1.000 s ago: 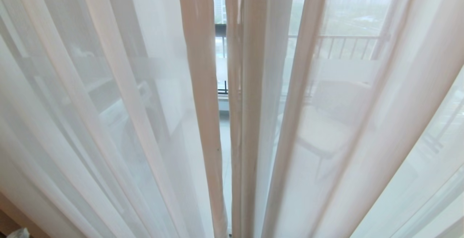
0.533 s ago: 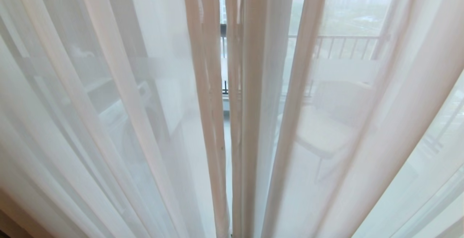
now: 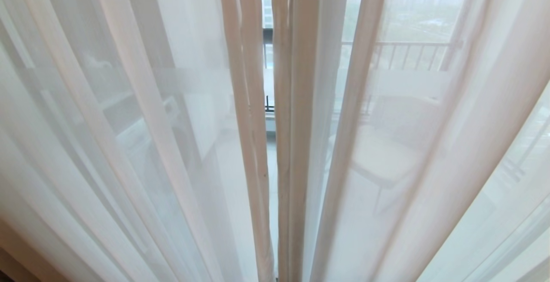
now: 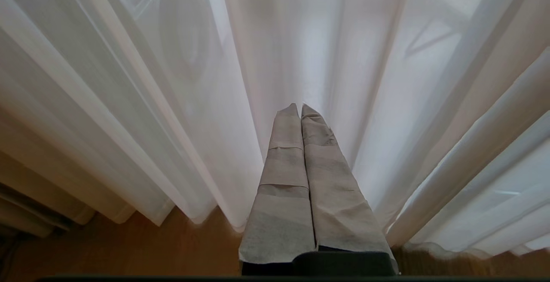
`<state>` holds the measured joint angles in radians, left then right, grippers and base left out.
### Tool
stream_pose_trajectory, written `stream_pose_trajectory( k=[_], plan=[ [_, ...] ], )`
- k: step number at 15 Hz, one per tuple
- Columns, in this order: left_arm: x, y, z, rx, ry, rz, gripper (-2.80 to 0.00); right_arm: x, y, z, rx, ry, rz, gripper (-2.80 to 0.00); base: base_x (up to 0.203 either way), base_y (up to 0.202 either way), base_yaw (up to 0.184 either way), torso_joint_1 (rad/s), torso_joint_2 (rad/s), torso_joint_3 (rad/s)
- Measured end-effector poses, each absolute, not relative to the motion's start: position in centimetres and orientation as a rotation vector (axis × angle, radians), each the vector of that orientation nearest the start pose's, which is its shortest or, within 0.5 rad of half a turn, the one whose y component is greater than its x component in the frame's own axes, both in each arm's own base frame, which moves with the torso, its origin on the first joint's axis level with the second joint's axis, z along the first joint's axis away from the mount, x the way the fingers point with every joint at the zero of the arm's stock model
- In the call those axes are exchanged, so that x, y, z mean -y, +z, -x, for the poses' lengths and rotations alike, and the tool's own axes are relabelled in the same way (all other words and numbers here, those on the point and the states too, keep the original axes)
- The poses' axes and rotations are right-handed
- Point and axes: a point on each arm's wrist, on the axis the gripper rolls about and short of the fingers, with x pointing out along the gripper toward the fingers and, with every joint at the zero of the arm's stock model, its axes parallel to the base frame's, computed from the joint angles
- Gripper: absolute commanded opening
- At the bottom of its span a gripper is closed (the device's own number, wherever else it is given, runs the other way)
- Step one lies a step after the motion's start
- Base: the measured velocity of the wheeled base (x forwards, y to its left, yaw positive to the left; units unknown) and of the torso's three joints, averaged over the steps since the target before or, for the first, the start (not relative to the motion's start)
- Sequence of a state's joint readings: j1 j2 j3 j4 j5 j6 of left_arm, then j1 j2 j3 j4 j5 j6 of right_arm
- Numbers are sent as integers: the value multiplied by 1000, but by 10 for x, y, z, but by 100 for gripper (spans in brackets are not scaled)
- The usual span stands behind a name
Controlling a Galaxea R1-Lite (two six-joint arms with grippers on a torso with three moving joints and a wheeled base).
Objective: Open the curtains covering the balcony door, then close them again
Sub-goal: Close the outer curtains on both sides
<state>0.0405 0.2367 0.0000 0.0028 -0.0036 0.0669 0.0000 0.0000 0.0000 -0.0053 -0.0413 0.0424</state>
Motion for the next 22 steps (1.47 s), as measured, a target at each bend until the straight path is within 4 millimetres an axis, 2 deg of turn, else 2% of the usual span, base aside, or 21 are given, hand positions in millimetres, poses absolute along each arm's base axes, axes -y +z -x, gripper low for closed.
stream_pose_trajectory(
  k=[8, 22],
  plan=[
    [0, 76, 20, -33, -2, -55, -280, 1, 76, 23, 6, -41, -42, -280, 0, 0, 0, 0, 0, 0],
    [0, 75, 23, -6, -2, -49, -280, 1, 76, 23, 6, -41, -43, -280, 0, 0, 0, 0, 0, 0]
  ],
)
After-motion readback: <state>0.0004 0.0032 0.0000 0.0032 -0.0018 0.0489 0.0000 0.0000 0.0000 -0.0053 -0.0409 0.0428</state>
